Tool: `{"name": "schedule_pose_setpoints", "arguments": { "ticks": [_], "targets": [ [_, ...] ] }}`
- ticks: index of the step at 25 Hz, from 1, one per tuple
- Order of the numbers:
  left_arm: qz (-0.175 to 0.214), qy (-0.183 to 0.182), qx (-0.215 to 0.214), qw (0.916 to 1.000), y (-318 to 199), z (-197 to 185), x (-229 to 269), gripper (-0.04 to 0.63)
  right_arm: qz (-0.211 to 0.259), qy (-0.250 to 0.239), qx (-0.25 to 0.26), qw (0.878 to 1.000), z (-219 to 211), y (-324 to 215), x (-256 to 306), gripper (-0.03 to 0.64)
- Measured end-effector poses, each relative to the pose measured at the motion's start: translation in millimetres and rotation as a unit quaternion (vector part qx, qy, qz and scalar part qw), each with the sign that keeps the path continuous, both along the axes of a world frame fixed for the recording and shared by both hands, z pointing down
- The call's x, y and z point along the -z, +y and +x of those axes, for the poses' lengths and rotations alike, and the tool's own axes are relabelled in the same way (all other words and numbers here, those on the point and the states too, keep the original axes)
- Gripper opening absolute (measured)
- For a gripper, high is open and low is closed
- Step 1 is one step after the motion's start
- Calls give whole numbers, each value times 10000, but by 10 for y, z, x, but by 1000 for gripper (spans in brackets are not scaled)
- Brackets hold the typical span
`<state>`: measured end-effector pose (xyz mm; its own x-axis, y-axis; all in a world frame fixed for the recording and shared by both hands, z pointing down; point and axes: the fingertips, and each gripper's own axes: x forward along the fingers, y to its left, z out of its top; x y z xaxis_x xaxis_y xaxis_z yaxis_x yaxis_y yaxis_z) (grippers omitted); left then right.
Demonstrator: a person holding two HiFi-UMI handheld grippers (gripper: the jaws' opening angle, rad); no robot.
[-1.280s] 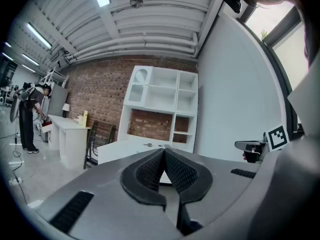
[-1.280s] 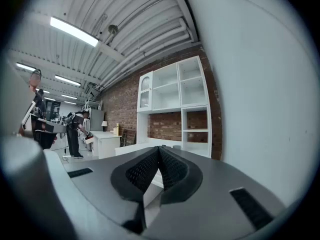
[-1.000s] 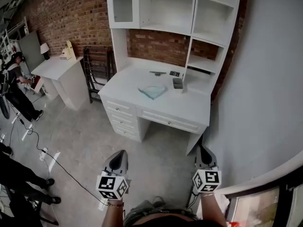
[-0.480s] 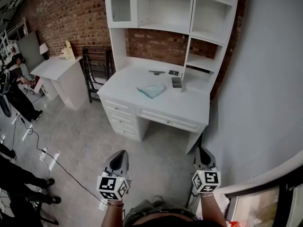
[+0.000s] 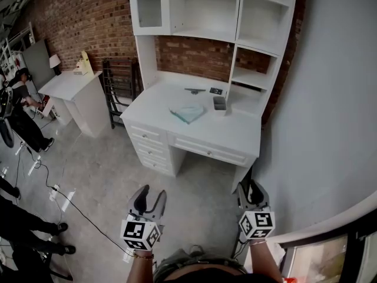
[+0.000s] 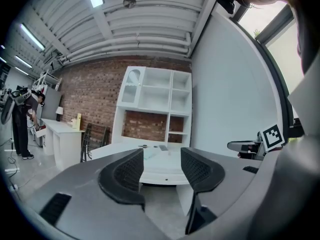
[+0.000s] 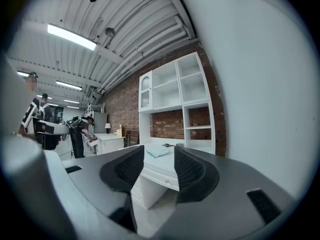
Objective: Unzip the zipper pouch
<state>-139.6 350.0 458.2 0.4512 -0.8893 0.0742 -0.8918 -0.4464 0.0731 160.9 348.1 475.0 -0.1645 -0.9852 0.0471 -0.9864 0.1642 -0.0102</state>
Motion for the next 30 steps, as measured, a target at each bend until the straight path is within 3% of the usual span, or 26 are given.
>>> {"name": "schedule_pose_setpoints", "arguments": {
  "ticks": [3,7,12,16,24,30],
  "targets": [
    [-45,-58,-36,10000,-21,45,-36,295,-32,-12,158,9999,-24,-47,-18,257],
    [-35,-46,-46,10000,-54,81,-50,375,-16,-6,233,9997,-22,-110,-8,327],
    [-73,3,-117,9999,-116,136,-83,498,128,-23,371,9992,-33,-190,22,481],
    [-160,-48,-109,9998,-173,174,-141,565,170,60,530,9984,-73,-272,17,536],
    [-179,-13,11,9998,-291,175,-180,571,221,129,523,9983,-1,-434,-7,566],
    [-178,-212,-113,9996,-307,235,-210,569,161,176,611,9978,31,-486,-70,564]
  ]
}}
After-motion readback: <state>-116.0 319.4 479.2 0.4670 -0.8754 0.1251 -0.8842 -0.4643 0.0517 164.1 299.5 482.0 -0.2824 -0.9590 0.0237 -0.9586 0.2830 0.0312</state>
